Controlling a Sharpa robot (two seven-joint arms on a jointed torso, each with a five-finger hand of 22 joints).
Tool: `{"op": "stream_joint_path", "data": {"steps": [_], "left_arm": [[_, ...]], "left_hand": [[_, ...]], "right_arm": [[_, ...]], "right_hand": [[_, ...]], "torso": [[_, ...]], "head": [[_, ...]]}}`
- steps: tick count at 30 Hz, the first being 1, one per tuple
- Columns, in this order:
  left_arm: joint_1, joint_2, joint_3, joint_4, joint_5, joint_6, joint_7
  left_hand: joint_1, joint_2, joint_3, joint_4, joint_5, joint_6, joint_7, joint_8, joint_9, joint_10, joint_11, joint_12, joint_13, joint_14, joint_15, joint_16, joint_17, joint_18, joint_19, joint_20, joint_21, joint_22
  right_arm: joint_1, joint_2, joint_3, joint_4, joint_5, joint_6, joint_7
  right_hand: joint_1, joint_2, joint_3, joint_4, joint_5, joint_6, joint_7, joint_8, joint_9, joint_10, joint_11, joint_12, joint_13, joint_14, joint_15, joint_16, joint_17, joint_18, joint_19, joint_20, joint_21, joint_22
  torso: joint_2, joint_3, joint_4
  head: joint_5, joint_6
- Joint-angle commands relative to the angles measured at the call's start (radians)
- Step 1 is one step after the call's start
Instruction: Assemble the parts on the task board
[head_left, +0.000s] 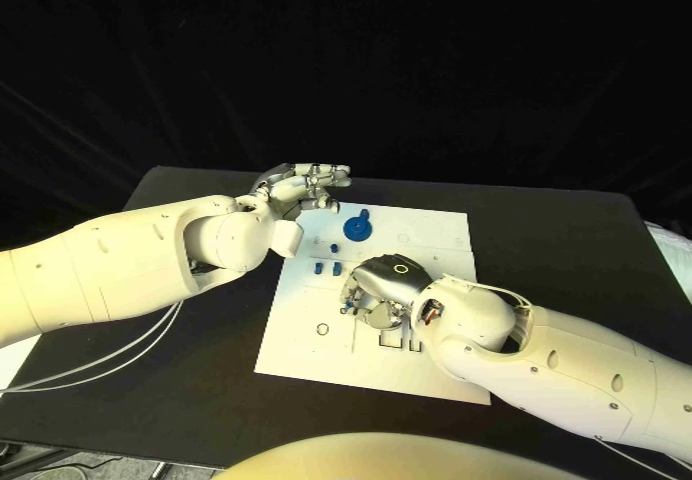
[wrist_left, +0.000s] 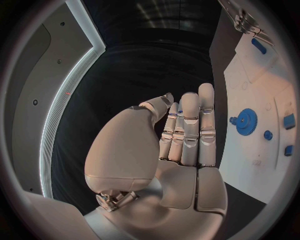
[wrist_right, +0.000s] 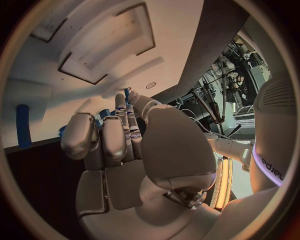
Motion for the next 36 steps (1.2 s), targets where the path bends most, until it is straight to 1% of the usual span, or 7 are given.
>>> {"op": "stream_joint_path", "data": {"steps": [1,12,17,23,24,29,36], "left_arm": [[0.0,0.001,0.001,0.003,-0.006,0.02,0.001],[0.001,-0.001,0.001,0.005,-0.009,0.022,-0.001],[0.001,-0.001,0.001,0.006,-0.01,0.023,-0.002],[0.001,-0.002,0.001,0.007,-0.011,0.023,-0.002],[0.001,-0.002,0.001,0.007,-0.011,0.023,-0.003],[0.001,-0.003,0.001,0.008,-0.011,0.024,-0.003],[0.001,-0.003,0.001,0.007,-0.011,0.024,-0.003]], "left_hand": [[0.0,0.01,-0.008,0.0,0.0,-0.007,-0.002,0.007,-0.002,-0.008,0.0,0.004,0.001,-0.006,0.001,-0.002,-0.002,0.011,0.006,0.001,-0.003,-0.002],[0.0,0.01,-0.008,0.0,0.0,-0.007,-0.002,0.007,-0.002,-0.008,0.0,0.004,0.001,-0.006,0.001,-0.002,-0.002,0.011,0.006,0.001,-0.003,-0.002],[0.0,0.01,-0.008,0.0,0.0,-0.007,-0.002,0.007,-0.002,-0.008,0.0,0.004,0.001,-0.006,0.001,-0.002,-0.002,0.011,0.006,0.001,-0.003,-0.002],[0.0,0.01,-0.008,0.0,0.0,-0.007,-0.002,0.007,-0.002,-0.008,0.0,0.004,0.001,-0.006,0.001,-0.002,-0.002,0.011,0.006,0.001,-0.003,-0.002],[0.0,0.01,-0.008,0.0,0.0,-0.007,-0.002,0.007,-0.002,-0.008,0.0,0.004,0.001,-0.006,0.001,-0.002,-0.002,0.011,0.006,0.001,-0.003,-0.002],[0.0,0.01,-0.008,0.0,0.0,-0.007,-0.002,0.007,-0.002,-0.008,0.0,0.004,0.001,-0.006,0.001,-0.002,-0.002,0.011,0.006,0.001,-0.003,-0.002],[0.0,0.01,-0.008,0.0,0.0,-0.007,-0.002,0.007,-0.002,-0.008,0.0,0.004,0.001,-0.006,0.001,-0.002,-0.002,0.011,0.006,0.001,-0.003,-0.002]], "right_arm": [[-0.002,0.005,-0.001,-0.003,-0.02,0.026,0.01],[-0.003,0.022,-0.004,-0.021,-0.032,0.039,0.006],[-0.004,0.028,-0.005,-0.024,-0.047,0.052,0.0],[-0.005,0.033,-0.006,-0.026,-0.058,0.065,-0.006],[-0.005,0.034,-0.006,-0.026,-0.058,0.066,-0.006],[-0.005,0.035,-0.007,-0.025,-0.06,0.066,-0.007],[-0.005,0.035,-0.007,-0.019,-0.06,0.049,-0.003]], "right_hand": [[0.005,0.004,0.002,-0.007,-0.002,0.0,0.008,0.001,0.001,0.003,0.003,-0.007,-0.001,0.04,-0.005,0.003,0.0,0.01,0.001,0.0,0.0,-0.002],[0.005,0.004,0.002,-0.008,-0.001,0.0,0.009,0.0,0.001,0.003,0.004,-0.007,-0.002,0.04,-0.005,0.003,0.0,0.01,0.001,0.0,0.0,-0.002],[0.005,0.005,0.002,-0.008,-0.001,0.0,0.009,0.0,0.001,0.003,0.004,-0.008,-0.002,0.04,-0.004,0.004,0.0,0.01,0.001,0.0,0.0,-0.002],[0.005,0.005,0.002,-0.008,-0.001,0.0,0.009,0.0,0.001,0.003,0.004,-0.008,-0.002,0.04,-0.004,0.004,0.0,0.01,0.001,0.0,0.0,-0.002],[0.005,0.005,0.002,-0.008,-0.001,0.0,0.009,0.0,0.001,0.003,0.004,-0.008,-0.002,0.04,-0.004,0.004,0.0,0.01,0.001,0.0,0.0,-0.002],[0.005,0.005,0.002,-0.008,-0.001,0.0,0.009,0.0,0.001,0.003,0.004,-0.008,-0.002,0.04,-0.004,0.004,0.0,0.01,0.001,0.0,0.0,-0.002],[0.006,0.006,0.003,-0.009,-0.001,-0.001,0.009,-0.001,0.001,0.003,0.004,-0.008,-0.002,0.04,-0.004,0.005,0.002,0.01,0.001,0.001,0.0,-0.002]], "torso": [[0.0,-0.0006,0.0014],[-0.001,-0.0008,0.0002],[-0.001,-0.0005,0.001],[0.0,-0.0011,0.0017],[-0.001,-0.0007,0.0013],[-0.001,-0.0009,0.0001],[-0.001,-0.0003,0.0001]], "head": [[0.002,-0.003],[0.006,-0.005],[0.008,-0.008],[0.01,-0.009],[0.011,-0.009],[0.012,-0.01],[0.012,-0.01]]}}
